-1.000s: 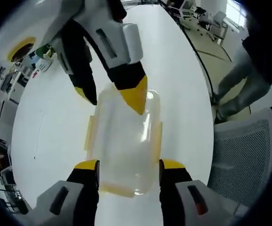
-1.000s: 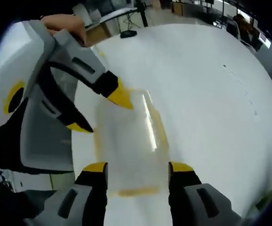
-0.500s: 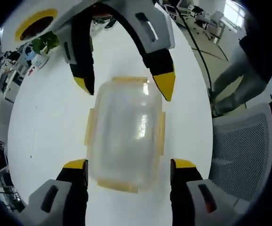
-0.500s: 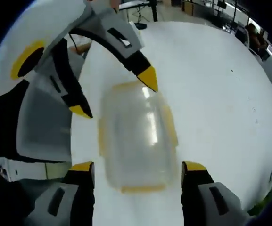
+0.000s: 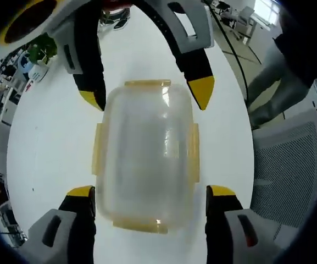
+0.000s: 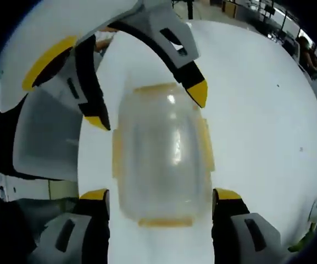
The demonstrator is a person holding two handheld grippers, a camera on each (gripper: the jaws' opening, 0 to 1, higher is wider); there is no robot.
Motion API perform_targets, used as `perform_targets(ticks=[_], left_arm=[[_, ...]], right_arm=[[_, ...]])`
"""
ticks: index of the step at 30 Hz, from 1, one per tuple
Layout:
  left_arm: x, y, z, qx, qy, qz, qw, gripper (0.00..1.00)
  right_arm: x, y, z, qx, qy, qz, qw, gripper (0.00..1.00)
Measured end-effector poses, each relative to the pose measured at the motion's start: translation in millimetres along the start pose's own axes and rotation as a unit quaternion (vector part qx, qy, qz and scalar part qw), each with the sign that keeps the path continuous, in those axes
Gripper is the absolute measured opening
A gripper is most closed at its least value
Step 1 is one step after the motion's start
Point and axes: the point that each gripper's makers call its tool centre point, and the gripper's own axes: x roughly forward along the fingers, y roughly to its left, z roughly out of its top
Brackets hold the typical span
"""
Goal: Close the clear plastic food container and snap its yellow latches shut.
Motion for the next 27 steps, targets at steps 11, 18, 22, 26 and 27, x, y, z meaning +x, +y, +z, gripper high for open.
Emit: perform_targets(ticks=[11, 18, 22, 26, 27], left_arm=[[15, 5.8, -6.7, 0.014, 0.016, 0.016, 0.9996, 0.84], [16, 6.1, -8.2, 0.017, 0.025, 0.019, 0.9994, 0.82], [16, 5.4, -8.8, 0.019, 0.022, 0.019, 0.9994, 0.82], [15, 4.4, -10.0, 0.02, 0.022, 0.019, 0.9994, 0.82], [15, 3.8, -10.7, 0.021, 0.022, 0.019, 0.9994, 0.82]], right_arm=[[11, -5, -2.0, -0.018, -0.006, -0.038, 0.9991, 0.76], [9, -4, -1.0, -0.009, -0.012, -0.037, 0.9992, 0.76], [9, -4, -0.4, -0.006, -0.01, -0.035, 0.9993, 0.75], [10, -3, 0.9, -0.005, -0.009, -0.035, 0.9993, 0.75], [10, -2, 1.3, -0.005, -0.009, -0.034, 0.9994, 0.75]])
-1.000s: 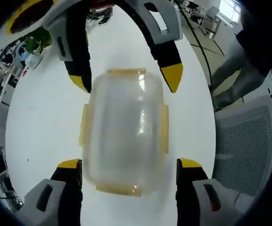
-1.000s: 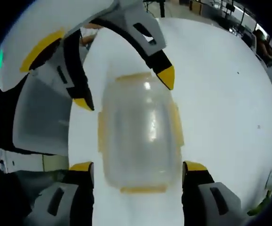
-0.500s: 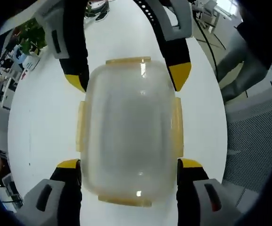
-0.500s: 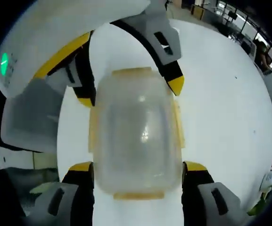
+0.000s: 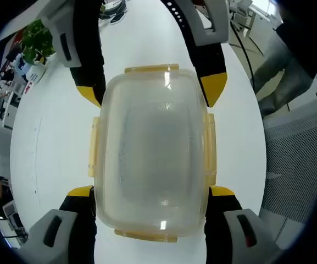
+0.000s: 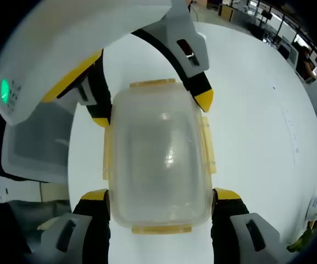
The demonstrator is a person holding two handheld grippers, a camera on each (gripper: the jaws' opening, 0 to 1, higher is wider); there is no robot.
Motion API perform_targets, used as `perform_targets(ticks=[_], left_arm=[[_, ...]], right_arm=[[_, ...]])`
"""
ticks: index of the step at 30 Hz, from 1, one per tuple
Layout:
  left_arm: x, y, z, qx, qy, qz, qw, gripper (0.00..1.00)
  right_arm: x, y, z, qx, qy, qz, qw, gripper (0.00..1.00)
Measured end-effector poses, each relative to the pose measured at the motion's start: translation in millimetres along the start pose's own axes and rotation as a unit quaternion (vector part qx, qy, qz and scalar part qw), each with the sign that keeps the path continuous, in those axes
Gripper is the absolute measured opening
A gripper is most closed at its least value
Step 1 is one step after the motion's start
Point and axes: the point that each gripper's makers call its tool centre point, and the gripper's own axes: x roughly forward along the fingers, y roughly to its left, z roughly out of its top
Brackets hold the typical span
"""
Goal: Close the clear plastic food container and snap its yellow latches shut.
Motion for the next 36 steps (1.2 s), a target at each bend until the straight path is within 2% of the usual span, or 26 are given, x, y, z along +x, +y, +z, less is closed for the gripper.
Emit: perform_targets(ticks=[6, 21, 36], left_arm=[[-2, -0.7, -5.6, 0.003, 0.007, -0.001, 1.0, 0.82], [-10, -0.9, -38.6, 0.003, 0.017, 0.0, 0.9998, 0.82], [-14, -2.0, -60.4, 0.002, 0.024, 0.001, 0.9997, 0.82]], right_arm=[[2, 2, 7.0, 0.0, -0.004, 0.001, 1.0, 0.75], [13, 5, 37.9, -0.003, -0.01, 0.0, 0.9999, 0.75], [20, 9, 58.4, -0.008, -0.014, 0.0, 0.9999, 0.75]])
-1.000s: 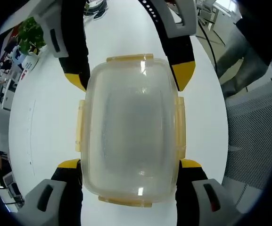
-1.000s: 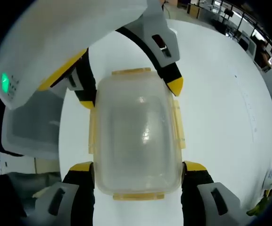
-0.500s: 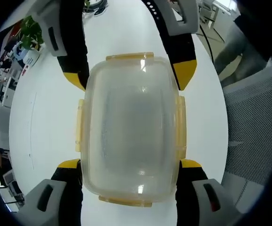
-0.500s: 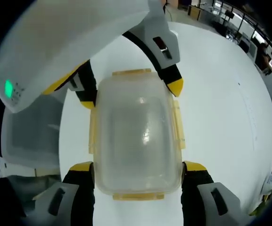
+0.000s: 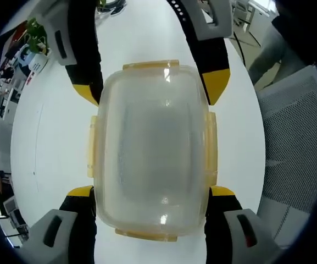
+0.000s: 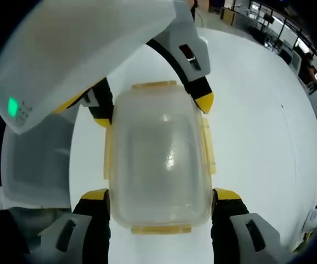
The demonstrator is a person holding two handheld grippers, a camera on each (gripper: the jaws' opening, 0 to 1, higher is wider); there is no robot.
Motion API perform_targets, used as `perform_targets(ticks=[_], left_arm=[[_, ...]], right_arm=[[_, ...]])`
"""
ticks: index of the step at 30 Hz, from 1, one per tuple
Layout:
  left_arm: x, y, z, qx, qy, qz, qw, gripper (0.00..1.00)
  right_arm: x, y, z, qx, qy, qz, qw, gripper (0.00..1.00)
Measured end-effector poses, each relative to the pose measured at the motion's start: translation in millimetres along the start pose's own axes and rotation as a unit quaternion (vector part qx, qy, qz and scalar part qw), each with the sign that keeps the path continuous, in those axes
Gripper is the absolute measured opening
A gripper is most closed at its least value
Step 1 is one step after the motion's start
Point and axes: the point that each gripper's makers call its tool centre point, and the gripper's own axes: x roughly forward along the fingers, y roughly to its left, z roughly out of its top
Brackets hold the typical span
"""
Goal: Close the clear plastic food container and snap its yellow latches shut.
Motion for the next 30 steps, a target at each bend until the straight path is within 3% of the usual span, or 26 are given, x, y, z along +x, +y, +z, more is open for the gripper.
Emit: perform_targets(ticks=[23, 30], left_arm=[[-5, -0.6, -42.7, -0.009, 0.012, 0.003, 0.9999, 0.82], [-6, 1.1, -48.5, -0.01, 0.013, 0.003, 0.9999, 0.82]], right_arm=[[15, 2, 39.3, -0.012, -0.006, 0.002, 0.9999, 0.75], [17, 1, 44.8, -0.013, -0.006, 0.002, 0.9999, 0.75]])
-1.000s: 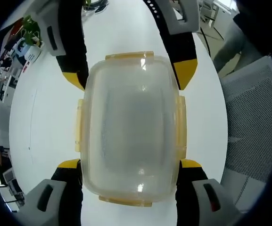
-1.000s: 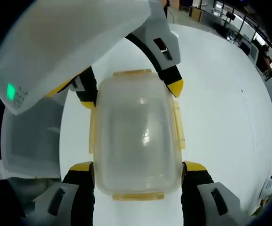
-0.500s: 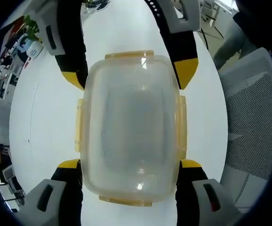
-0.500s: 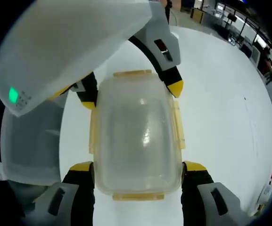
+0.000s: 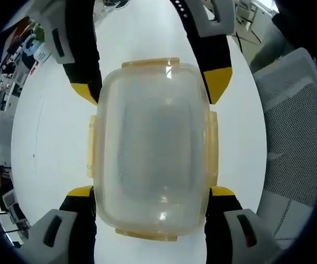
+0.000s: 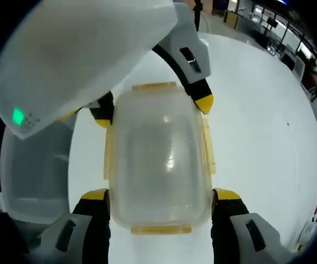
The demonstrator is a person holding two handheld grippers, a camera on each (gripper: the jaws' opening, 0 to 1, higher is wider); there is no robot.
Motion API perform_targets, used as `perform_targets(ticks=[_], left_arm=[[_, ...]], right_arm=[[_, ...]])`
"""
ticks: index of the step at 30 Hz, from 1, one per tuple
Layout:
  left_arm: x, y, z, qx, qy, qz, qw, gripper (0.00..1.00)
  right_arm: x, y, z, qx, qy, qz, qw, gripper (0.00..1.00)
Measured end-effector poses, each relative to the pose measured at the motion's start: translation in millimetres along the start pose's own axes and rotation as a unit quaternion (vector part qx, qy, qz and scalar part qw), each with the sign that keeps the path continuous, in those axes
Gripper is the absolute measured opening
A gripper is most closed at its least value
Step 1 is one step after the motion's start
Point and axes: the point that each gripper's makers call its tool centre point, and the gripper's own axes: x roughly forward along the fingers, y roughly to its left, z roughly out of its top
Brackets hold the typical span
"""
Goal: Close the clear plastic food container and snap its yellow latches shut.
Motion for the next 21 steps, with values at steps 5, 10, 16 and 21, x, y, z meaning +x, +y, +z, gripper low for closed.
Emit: perform_targets(ticks=[5, 10, 16, 21], left_arm=[[0, 2.7, -1.2, 0.002, 0.0, 0.0, 1.0, 0.83], [2, 11.2, -3.8, 0.007, 0.0, 0.0, 1.0, 0.83], [3, 19.0, -5.6, 0.014, 0.004, 0.001, 0.9999, 0.83], [3, 24.8, -6.0, 0.015, 0.004, 0.002, 0.9999, 0.83]], right_arm=[[0, -3, 1.2, 0.003, 0.0, -0.001, 1.0, 0.75], [1, -10, 3.6, 0.007, -0.001, -0.003, 1.0, 0.75], [1, -18, 5.9, 0.012, -0.004, -0.005, 0.9999, 0.76], [1, -24, 7.0, 0.013, -0.004, -0.005, 0.9999, 0.76]])
